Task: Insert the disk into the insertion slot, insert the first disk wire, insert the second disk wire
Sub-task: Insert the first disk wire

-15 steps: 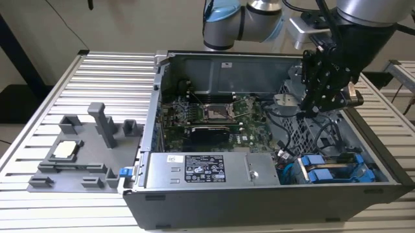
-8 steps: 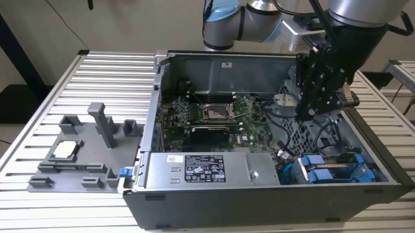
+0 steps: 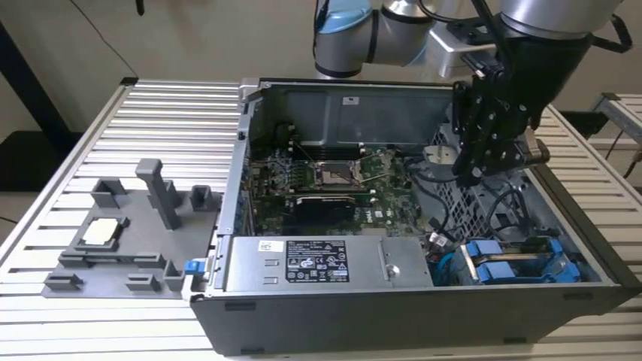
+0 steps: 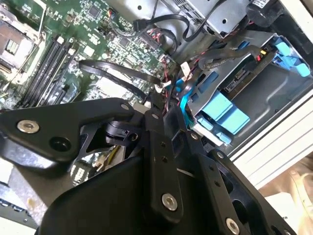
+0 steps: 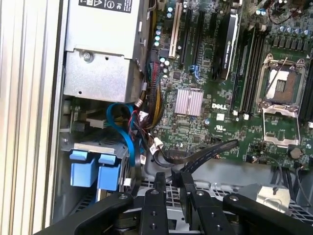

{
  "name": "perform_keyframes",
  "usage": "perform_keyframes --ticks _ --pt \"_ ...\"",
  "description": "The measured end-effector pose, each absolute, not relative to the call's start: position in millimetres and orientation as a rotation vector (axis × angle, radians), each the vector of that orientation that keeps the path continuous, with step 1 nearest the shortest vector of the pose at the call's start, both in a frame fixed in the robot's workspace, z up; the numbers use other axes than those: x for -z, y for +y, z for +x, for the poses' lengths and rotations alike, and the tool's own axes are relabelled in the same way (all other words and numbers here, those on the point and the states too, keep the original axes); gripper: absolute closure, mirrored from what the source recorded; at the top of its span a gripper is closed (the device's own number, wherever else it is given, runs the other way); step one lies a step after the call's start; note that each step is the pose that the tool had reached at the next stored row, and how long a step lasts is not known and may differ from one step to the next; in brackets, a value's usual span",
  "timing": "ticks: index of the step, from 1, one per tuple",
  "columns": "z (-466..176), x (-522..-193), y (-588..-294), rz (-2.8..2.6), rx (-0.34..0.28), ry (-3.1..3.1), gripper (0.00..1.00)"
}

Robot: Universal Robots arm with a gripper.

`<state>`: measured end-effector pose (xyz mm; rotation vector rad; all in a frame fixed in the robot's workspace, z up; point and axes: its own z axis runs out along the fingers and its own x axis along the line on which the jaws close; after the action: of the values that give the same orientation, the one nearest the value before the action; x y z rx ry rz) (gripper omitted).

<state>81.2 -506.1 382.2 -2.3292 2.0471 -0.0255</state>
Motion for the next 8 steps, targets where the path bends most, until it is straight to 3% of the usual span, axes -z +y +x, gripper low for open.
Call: perform_keyframes --ticks 8 --pt "74.4 -379.8 -501.3 -2.332 0.038 2.036 0.73"
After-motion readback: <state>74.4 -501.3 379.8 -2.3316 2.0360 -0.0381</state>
